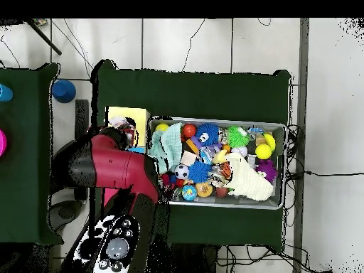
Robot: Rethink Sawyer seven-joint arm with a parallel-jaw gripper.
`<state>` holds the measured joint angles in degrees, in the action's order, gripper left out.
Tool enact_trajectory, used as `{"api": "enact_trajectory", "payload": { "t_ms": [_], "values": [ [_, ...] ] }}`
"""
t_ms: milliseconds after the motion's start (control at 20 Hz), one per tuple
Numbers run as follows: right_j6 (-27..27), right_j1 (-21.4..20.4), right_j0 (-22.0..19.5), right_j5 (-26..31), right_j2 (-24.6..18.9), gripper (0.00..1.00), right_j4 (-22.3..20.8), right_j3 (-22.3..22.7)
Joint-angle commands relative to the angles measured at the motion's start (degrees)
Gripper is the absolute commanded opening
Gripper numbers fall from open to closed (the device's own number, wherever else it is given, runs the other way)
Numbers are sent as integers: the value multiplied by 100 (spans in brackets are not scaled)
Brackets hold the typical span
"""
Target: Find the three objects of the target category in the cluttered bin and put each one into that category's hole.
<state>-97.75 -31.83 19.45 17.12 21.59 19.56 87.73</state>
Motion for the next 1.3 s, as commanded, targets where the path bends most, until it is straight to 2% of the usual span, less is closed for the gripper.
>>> {"api": "enact_trajectory", "payload": {
  "t_ms": [50,350,1300],
  "values": [
    [-1236,102,-165,362,-444,0,161,145],
    [-1281,149,-197,154,-436,0,184,114],
    [-1463,427,-40,259,-267,0,332,-347]
  ]
}}
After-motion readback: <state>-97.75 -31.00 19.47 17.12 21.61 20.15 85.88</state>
